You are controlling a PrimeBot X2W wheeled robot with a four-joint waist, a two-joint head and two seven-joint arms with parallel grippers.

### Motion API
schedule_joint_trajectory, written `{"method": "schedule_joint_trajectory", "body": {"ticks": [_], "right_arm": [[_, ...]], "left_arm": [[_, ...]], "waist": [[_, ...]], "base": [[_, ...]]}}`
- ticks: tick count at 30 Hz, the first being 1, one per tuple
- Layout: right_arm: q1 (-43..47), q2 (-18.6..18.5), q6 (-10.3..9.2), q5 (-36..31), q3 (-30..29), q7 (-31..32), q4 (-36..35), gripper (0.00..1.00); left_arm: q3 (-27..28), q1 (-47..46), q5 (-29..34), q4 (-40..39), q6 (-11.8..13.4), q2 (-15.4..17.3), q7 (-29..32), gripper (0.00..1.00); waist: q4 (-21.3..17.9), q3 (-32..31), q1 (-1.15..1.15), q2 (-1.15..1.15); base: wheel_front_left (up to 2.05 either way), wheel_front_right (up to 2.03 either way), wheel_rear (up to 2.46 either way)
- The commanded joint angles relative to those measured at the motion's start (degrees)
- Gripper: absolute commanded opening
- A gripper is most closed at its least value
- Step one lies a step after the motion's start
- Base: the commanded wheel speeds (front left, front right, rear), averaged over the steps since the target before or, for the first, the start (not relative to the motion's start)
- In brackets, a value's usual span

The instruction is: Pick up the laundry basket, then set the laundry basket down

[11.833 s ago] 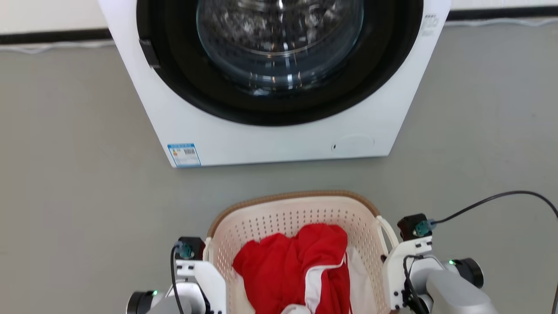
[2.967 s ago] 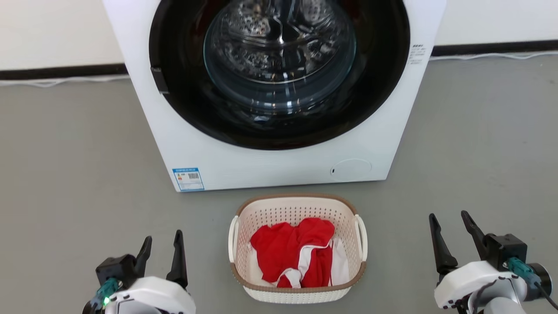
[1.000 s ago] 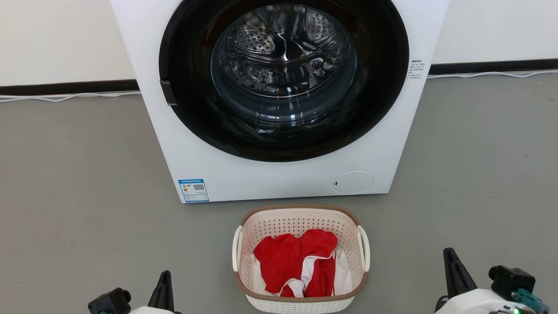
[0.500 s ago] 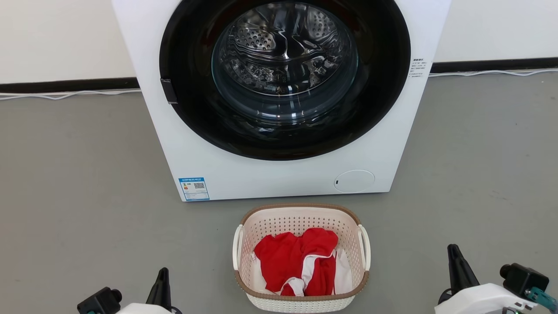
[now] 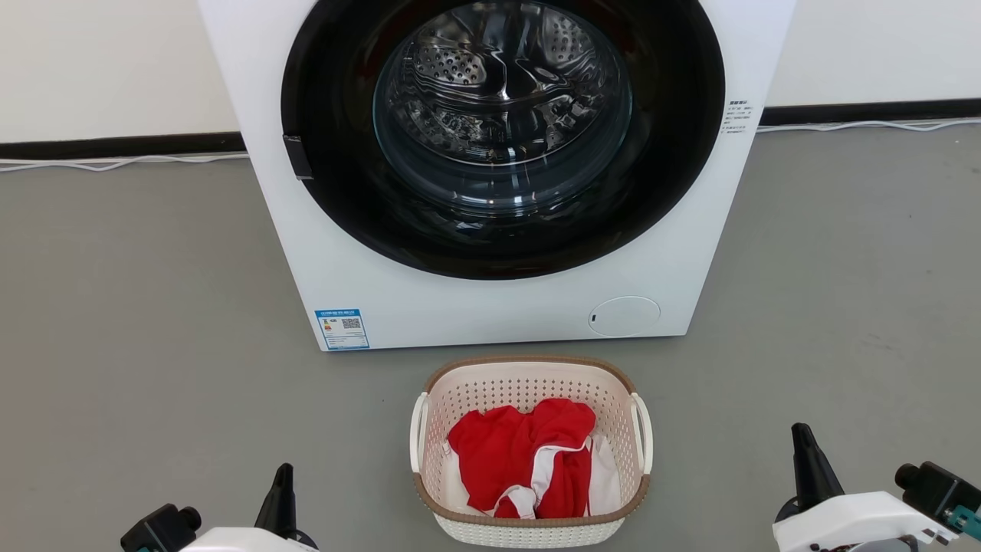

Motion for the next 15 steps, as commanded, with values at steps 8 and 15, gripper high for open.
{"method": "schedule_joint_trajectory", "body": {"ticks": [8,15], "right_arm": [[-2.0,-0.4,0.19,7.1,0.0,1.7,-3.0,0.00],[-2.1,-0.3,0.21,12.1,0.0,2.8,-3.9,0.00]], "left_arm": [[1.6,-3.3,-5.7,-2.7,-1.1,0.5,1.6,0.00],[2.1,-3.5,-9.7,-3.4,-1.5,0.6,2.8,0.00]], "waist": [[0.1,0.2,-0.01,0.00],[0.2,0.3,-0.01,0.00]], "base": [[0.00,0.00,0.00],[0.00,0.00,0.00]]}}
